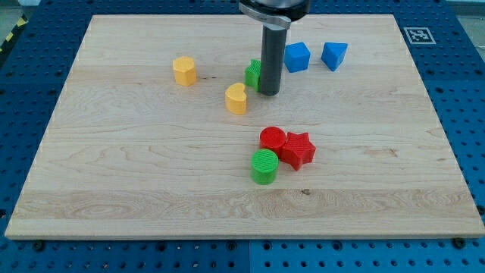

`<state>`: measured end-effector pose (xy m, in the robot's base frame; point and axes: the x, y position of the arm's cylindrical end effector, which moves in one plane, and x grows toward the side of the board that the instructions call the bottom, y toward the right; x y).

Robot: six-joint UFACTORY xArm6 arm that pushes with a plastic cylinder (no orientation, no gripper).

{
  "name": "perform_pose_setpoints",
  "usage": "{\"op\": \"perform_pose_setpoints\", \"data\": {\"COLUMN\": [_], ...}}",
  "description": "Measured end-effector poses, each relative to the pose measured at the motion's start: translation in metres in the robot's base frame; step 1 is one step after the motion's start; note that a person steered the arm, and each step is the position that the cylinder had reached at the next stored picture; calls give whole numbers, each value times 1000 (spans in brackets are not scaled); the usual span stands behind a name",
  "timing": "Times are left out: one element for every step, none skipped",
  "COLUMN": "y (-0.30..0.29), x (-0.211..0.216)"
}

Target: Move the green star towards the blue cube

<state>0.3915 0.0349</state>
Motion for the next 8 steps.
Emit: {"op": "perform_pose_setpoints", "data": {"y": [-7, -30, -59, -63, -50, -44, -44, -44], "x": [7, 7, -1, -16, -24, -22, -19, -16]}}
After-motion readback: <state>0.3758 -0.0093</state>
